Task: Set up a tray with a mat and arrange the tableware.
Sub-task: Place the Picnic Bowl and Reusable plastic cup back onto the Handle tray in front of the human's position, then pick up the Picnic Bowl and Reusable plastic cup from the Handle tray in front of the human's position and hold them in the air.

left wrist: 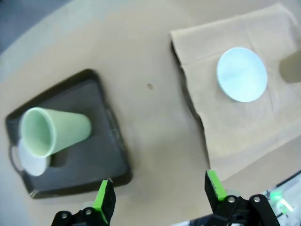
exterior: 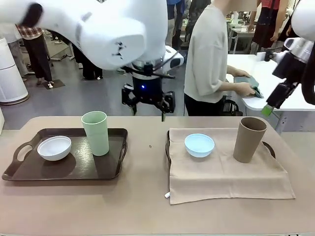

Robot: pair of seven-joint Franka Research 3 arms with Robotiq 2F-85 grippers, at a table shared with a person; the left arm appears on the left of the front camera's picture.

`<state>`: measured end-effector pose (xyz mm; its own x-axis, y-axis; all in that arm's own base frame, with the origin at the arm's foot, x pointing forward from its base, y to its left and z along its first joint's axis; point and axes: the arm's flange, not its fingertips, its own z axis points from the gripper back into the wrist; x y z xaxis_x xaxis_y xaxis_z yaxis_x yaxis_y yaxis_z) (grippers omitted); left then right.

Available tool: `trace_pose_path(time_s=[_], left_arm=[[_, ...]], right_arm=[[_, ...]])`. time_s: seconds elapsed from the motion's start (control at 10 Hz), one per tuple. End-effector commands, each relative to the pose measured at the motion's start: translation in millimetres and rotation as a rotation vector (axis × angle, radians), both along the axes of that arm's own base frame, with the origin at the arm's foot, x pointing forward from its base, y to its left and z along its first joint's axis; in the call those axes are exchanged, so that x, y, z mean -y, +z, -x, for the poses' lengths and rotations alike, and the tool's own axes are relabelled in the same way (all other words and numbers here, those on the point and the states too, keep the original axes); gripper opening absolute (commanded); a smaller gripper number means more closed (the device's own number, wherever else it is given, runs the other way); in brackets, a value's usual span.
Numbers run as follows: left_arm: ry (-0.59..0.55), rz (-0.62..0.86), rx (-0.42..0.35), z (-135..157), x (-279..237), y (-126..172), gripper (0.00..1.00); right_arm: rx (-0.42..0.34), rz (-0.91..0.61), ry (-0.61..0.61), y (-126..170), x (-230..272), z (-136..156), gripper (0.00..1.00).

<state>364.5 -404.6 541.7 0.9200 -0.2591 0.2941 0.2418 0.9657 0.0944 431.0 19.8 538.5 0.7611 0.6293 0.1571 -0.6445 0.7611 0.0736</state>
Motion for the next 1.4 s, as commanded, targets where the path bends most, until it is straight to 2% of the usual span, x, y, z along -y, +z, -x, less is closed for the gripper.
trace_pose_path(time_s=[0.0,0.2,0.3,0.4,0.5,1.3], left_arm=[[0.077,-0.013,0.064,12,-19,14,1.0],[0.14,-0.01,0.087,22,-41,40,1.0],[0.156,-0.002,0.08,22,-54,47,1.0],[0.168,0.008,0.064,22,-65,47,1.0],[0.122,-0.006,0.08,16,-42,52,1.0],[0.122,-0.006,0.08,16,-42,52,1.0]], right_arm=[[-0.055,0.073,-0.046,14,-32,-7,1.0],[-0.016,0.086,-0.083,41,-67,-9,1.0],[0.003,0.054,-0.113,42,-76,-18,1.0],[-0.01,0.009,-0.11,36,-76,-27,1.0],[-0.002,0.066,-0.074,41,-72,-3,1.0],[-0.002,0.066,-0.074,41,-72,-3,1.0]])
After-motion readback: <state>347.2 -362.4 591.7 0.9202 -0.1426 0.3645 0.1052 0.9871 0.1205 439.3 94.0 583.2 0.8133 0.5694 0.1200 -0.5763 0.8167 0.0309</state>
